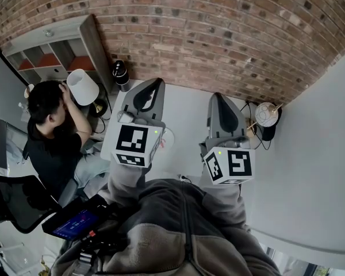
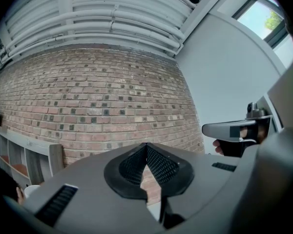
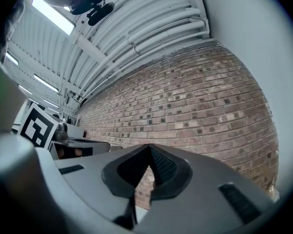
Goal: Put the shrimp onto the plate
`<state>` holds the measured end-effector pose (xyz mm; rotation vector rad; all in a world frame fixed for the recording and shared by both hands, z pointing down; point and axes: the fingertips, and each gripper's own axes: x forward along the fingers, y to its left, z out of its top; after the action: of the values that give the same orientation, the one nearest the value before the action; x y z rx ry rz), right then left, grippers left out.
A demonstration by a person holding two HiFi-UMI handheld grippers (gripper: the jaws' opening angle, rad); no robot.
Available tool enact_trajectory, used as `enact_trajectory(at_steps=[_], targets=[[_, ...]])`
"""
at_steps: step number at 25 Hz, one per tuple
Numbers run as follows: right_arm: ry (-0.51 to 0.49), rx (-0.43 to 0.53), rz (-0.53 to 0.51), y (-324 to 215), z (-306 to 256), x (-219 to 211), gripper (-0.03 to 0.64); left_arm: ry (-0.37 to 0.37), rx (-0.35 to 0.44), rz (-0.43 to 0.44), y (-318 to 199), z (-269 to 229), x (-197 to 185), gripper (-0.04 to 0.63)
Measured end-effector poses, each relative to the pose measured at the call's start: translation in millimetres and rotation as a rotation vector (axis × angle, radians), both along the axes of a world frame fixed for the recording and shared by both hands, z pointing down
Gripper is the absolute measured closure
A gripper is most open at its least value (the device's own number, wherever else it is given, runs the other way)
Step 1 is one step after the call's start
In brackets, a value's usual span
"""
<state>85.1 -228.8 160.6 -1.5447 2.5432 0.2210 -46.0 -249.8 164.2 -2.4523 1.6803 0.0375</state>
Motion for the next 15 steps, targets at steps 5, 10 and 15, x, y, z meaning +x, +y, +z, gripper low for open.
enact_trajectory(at_steps=[5, 10, 15], targets=[[-0.009, -0.01, 0.004, 3.9, 2.1, 1.7, 0.617, -0.005, -0.018, -0.019, 2.2, 3.5, -2.6, 0.591], [-0.009, -0.015, 0.009, 5.7, 5.3, 4.3, 0.617, -0.003, -0.021, -0.027, 4.3, 6.2, -2.6, 0.591], [-0.003, -0.022, 0.002, 9.2, 9.6, 5.3, 0.617, -0.004, -0.027, -0.028, 8.1, 9.9, 1.4, 0.591]])
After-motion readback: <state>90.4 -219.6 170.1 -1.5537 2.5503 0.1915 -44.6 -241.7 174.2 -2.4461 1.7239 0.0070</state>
